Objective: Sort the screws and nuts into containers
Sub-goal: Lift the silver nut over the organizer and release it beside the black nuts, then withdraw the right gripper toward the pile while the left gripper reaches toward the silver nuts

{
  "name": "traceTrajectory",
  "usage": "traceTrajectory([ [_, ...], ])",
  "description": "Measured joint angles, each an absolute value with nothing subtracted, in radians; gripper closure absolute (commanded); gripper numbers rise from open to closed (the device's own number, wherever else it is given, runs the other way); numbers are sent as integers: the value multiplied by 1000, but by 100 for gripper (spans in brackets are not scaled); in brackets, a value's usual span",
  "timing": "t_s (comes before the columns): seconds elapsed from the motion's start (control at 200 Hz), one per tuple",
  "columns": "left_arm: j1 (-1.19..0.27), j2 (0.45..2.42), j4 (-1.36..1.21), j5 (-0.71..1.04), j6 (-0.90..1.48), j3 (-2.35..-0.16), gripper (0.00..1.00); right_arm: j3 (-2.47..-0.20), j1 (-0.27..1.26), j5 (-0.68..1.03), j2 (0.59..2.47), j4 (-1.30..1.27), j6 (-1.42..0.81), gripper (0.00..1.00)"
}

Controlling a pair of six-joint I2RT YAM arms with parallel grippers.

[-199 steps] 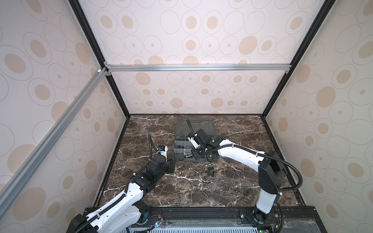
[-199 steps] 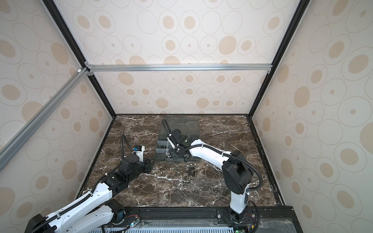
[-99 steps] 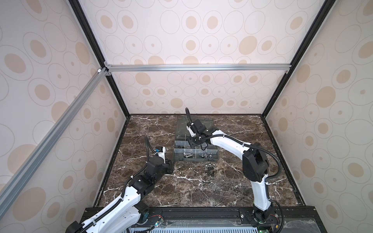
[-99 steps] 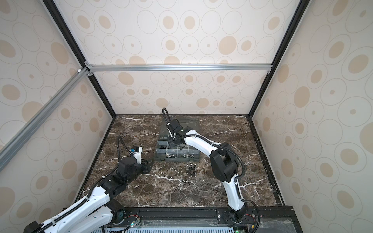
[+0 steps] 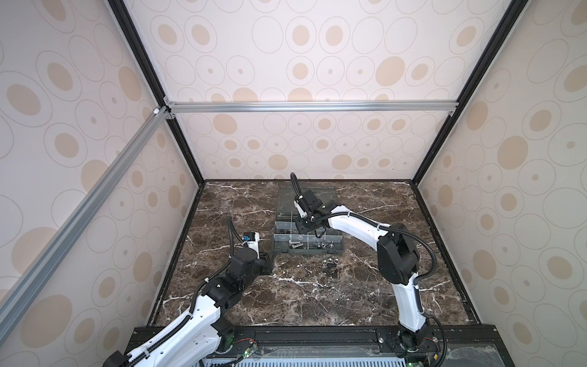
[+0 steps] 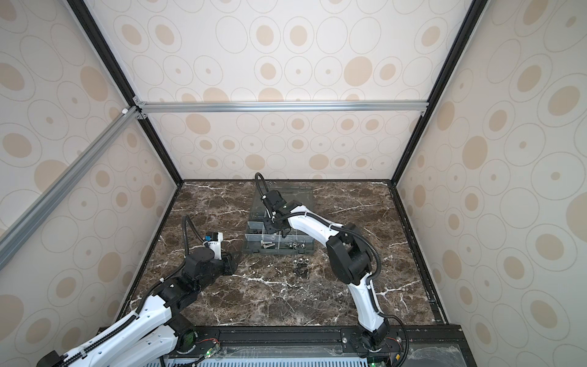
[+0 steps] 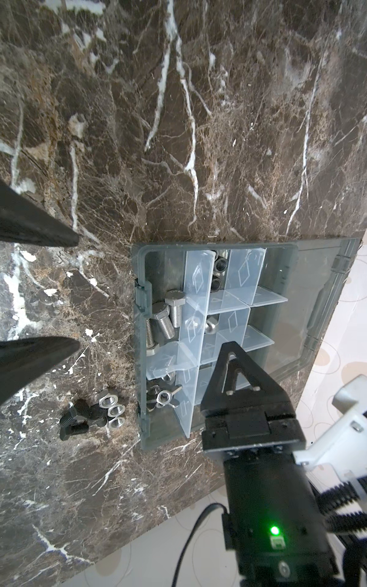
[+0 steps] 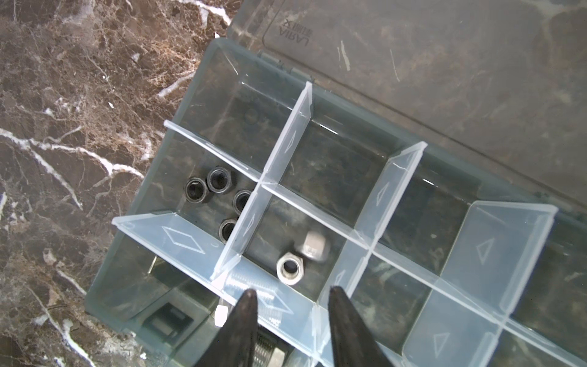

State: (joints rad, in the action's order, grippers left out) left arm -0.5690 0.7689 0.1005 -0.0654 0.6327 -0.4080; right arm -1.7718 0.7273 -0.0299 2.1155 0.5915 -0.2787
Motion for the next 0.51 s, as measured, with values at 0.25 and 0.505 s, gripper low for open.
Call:
traceTrajectory([
  [0.25,-569,768,101,-65,633,-408,54,-1768,727,-30,2115,591,-282,56],
  [0.505,-569,768,101,-57,632,-408,53,-1709,725,-29,2058,586,-283,55],
])
